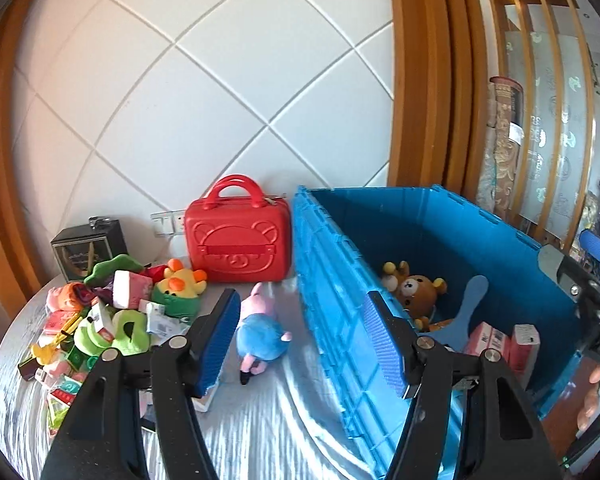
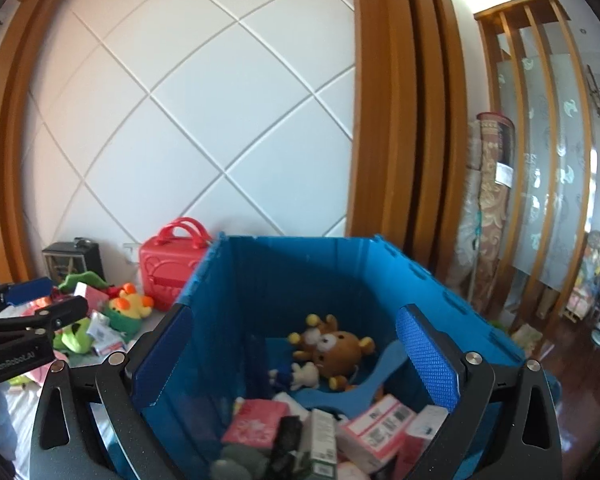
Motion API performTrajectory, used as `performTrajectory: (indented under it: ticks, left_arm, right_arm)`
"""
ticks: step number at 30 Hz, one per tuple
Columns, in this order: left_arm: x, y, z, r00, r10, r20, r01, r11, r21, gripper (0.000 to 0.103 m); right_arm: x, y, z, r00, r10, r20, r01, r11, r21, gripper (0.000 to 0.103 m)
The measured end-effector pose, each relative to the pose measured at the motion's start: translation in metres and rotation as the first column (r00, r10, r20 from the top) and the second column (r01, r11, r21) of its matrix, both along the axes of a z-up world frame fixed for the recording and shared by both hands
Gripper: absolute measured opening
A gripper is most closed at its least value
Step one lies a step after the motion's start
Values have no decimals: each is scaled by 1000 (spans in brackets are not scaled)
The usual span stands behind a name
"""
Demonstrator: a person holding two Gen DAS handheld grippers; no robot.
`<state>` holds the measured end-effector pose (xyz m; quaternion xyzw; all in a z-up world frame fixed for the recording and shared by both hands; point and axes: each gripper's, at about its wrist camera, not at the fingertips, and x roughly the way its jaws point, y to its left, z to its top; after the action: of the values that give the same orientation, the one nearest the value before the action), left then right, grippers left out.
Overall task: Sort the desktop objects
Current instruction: 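Move both tools back over the pile of items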
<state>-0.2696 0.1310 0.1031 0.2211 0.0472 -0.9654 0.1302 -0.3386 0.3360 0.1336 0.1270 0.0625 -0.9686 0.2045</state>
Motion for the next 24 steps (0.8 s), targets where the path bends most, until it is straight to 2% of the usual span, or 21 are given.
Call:
performTrajectory:
  ticks: [7,13,19,21,24]
  left_arm:
    - [41,-94,-12,996,89,8,-89,996,30,63]
    - [78,-179,-35,985,165,56,-168,985,37,63]
    - [116,-270,-78,951,266,156,-270,963,7,63]
    - [126,-302,-97,932,300,203,-308,951,8,63]
    - [140,-349,-130,891,353,287,-374,927,19,63]
  right_arm:
    - [39,-91,9,992,121,-23,-121,993,5,103]
    - [71,-175,-1,980,199,-2,-199,979,53,103]
    - [73,-247,-40,968,216,124,-228,970,88,103]
    - [66,-262,-57,959,210,189,-227,971,75,103]
    - [51,-280,-89,939,173,297,-203,976,73,103]
